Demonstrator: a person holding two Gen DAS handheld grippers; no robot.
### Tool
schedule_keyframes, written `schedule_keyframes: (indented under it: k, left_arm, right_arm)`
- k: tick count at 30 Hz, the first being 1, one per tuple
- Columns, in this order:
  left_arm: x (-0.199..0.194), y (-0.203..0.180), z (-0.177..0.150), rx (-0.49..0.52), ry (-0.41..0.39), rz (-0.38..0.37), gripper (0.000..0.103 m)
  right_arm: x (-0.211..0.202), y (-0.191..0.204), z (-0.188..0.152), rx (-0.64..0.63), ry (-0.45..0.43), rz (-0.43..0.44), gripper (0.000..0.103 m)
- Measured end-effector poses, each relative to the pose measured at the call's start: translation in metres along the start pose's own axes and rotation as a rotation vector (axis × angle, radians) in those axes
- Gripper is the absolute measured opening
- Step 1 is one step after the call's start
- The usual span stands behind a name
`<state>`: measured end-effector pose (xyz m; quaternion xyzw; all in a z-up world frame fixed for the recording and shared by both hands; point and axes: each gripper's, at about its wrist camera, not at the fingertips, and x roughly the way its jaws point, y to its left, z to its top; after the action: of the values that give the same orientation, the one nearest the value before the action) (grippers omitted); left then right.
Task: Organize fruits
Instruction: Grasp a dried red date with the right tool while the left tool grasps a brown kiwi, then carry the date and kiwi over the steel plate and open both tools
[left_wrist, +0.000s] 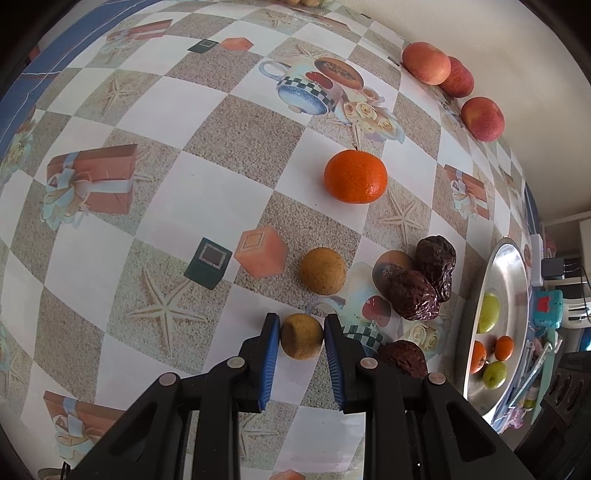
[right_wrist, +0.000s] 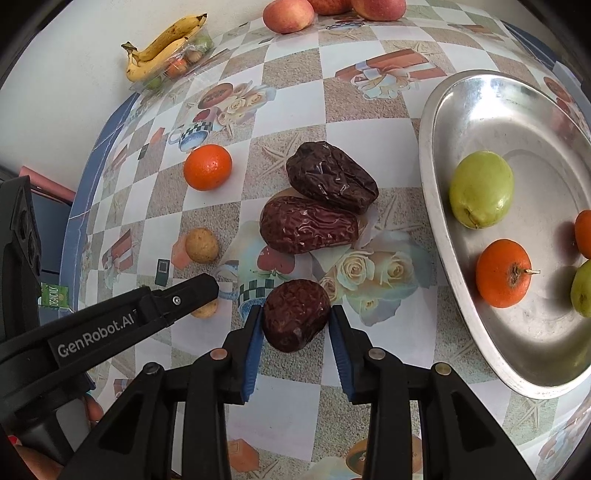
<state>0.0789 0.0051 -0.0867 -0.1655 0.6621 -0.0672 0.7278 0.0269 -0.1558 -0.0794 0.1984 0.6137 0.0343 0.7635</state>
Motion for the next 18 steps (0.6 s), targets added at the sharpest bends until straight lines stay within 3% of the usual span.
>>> schedule_keyframes:
  k: [11,18]
  left_arm:
    - [-0.023,0.003,0.003,-0.004,-0.091,0.018,0.027]
    - [-0.04,-0.006,0.004,0.013,-0.164,-0.047,0.027]
  right_arm:
    - [-0.016,-0.003,0.002,0.02,-0.056,-0.005,0.037]
    - [-0.037,-0.008,0.006,0.052,-0.139,-0.01,0.037]
